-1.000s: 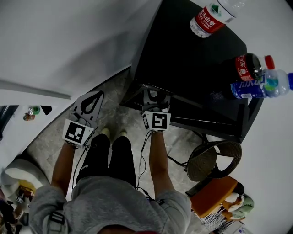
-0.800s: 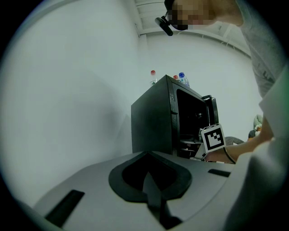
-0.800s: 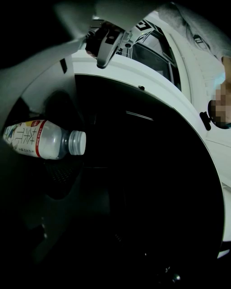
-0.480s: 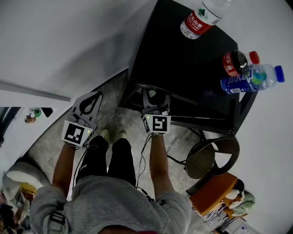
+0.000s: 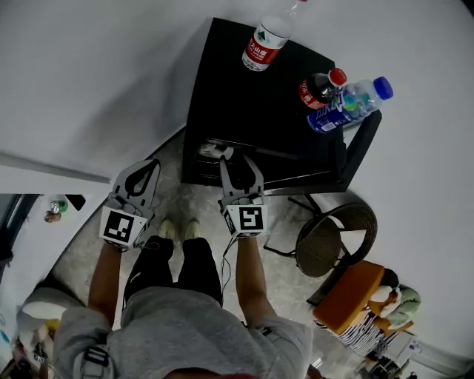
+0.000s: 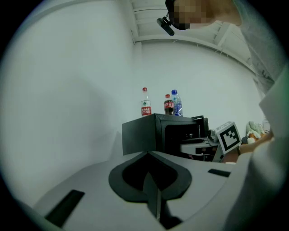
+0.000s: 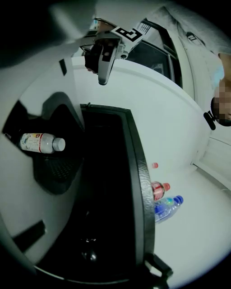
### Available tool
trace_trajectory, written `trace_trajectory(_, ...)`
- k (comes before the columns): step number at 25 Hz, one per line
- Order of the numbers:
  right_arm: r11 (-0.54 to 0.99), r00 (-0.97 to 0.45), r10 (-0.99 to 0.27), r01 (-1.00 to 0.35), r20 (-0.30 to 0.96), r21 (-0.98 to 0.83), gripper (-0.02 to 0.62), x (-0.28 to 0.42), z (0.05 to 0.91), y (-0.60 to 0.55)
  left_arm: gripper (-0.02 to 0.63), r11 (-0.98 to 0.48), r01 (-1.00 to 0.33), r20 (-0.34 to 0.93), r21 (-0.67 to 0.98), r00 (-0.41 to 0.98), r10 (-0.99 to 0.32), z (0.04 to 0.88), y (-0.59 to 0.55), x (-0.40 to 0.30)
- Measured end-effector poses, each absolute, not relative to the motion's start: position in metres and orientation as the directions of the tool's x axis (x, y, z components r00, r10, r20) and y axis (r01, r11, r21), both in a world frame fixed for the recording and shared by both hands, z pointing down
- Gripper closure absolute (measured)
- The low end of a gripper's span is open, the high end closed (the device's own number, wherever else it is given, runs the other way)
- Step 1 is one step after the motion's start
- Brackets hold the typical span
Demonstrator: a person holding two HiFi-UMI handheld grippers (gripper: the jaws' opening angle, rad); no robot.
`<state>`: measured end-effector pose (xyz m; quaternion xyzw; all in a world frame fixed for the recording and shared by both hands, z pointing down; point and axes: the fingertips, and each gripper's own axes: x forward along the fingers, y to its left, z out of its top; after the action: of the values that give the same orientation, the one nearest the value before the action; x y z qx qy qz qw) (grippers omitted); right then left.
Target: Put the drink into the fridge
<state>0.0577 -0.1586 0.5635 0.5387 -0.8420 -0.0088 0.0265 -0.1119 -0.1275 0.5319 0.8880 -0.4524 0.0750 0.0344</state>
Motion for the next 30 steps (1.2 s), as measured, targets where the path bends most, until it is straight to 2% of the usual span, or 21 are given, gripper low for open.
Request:
trace_trajectory(18, 0.328, -0.328, -0.945, -0.944, 0.017, 0.029, 0.523, 0.084, 0.423, -0.089, 0.601, -0.673, -0.738, 0.087, -0.049, 0.668, -0.739, 0.401, -0.099, -0.084)
trace_trajectory(30, 0.233, -0.233, -0.972, -0.972, 0.032, -0.007, 0.545, 0.106, 0.409, -0.053, 0.601, -0.693, -0.720, 0.090, -0.040, 0.688, -0.720, 0.396, -0.088, -0.077)
